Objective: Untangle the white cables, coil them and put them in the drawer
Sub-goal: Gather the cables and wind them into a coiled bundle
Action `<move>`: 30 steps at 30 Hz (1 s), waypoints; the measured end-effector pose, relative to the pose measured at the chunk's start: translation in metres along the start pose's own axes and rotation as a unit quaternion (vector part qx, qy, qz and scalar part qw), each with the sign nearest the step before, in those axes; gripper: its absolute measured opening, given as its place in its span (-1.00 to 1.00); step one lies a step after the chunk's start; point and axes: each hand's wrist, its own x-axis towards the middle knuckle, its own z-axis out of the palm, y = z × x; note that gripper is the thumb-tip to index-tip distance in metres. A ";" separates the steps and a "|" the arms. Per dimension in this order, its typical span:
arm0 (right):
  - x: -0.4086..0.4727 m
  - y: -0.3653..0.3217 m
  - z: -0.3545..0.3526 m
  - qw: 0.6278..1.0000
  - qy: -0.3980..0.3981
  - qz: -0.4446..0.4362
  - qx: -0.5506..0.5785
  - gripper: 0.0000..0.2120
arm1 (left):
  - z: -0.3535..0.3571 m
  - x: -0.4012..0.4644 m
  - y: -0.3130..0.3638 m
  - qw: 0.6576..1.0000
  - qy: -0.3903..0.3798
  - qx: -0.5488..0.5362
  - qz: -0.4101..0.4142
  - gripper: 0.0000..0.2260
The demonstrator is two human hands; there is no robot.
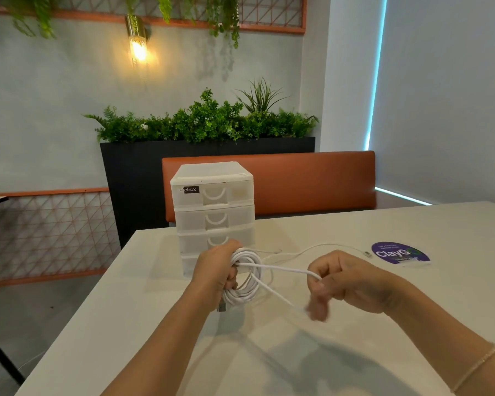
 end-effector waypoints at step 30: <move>0.033 0.005 0.018 0.813 0.180 0.237 -0.500 -0.54 | 0.007 -0.010 -0.001 0.991 -0.019 -0.102 -0.087 -0.56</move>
